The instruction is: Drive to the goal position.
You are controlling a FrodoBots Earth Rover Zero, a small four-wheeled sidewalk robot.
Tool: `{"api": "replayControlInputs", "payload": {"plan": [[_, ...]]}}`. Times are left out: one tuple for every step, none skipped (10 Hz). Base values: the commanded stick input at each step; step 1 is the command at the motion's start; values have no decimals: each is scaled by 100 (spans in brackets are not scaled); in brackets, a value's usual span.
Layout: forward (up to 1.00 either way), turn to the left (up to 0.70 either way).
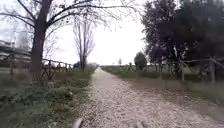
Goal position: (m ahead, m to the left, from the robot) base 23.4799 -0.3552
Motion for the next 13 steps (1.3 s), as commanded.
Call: {"api": "replayControlInputs", "payload": {"plan": [[45, 0], [45, 0], [45, 0], [45, 0], [47, 0], [49, 0], [50, 0], [50, 0], [50, 0], [50, 0], [50, 0], [50, 0], [50, 0]]}}
